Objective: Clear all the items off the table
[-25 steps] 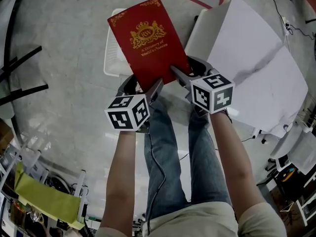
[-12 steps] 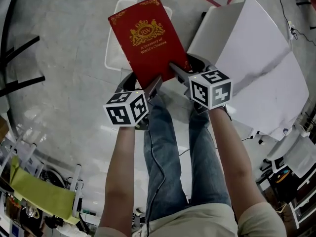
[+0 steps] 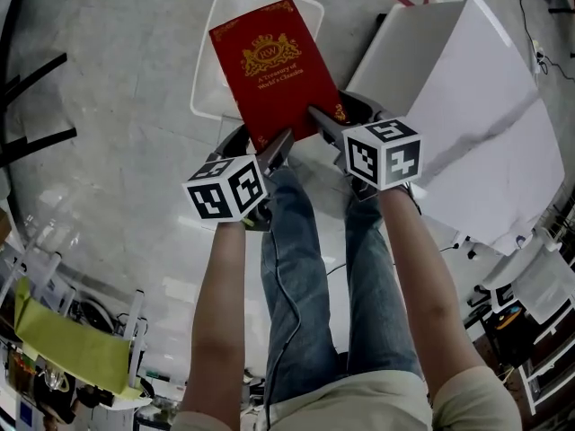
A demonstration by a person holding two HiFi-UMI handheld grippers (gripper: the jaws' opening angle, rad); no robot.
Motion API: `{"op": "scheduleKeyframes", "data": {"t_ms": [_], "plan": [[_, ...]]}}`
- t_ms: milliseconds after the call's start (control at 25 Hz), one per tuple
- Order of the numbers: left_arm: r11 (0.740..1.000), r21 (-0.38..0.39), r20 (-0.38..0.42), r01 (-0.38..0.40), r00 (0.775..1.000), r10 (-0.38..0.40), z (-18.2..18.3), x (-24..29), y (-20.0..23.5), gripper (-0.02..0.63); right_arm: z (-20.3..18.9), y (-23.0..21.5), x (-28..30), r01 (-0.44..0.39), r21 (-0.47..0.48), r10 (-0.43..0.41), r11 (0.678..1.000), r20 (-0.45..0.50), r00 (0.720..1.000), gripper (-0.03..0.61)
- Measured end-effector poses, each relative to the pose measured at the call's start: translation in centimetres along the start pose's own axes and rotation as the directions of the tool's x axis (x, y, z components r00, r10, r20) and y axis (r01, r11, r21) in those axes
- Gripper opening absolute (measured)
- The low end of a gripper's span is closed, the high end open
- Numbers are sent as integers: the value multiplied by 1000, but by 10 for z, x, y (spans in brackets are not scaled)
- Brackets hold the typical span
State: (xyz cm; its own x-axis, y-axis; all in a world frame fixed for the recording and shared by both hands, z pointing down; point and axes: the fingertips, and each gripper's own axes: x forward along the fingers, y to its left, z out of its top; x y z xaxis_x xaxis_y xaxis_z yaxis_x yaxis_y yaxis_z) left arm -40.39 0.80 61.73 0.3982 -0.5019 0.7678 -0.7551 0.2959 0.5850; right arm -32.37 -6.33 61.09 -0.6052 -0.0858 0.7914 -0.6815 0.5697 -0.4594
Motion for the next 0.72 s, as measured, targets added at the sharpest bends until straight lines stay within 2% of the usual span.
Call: {"op": "scheduleKeyframes", "data": {"t_ms": [240,440,520,560,640,720], "plan": [[1000,-17,12,-11,1000,11,5,3,8,390,4,0,11,-11,4,11,1000,-7,1000,245],[998,-15,38,-53,998,53,14,-1,23,376,10,7,21,18,-72,-19,997,-14,1000,254],[993,16,47,-117,992,116,17,-3,32,319,11,9,22,20,-97,-22,995,-15,1000,256],[987,50,50,-154,987,152,18,-5,36,247,12,10,22,19,-102,-21,995,-14,1000,255],[976,112,51,-187,982,182,18,-6,38,229,11,11,23,17,-107,-18,994,-13,1000,255],[978,114,45,-172,985,168,15,-6,36,229,10,12,24,14,-107,-16,994,-16,1000,252]]}}
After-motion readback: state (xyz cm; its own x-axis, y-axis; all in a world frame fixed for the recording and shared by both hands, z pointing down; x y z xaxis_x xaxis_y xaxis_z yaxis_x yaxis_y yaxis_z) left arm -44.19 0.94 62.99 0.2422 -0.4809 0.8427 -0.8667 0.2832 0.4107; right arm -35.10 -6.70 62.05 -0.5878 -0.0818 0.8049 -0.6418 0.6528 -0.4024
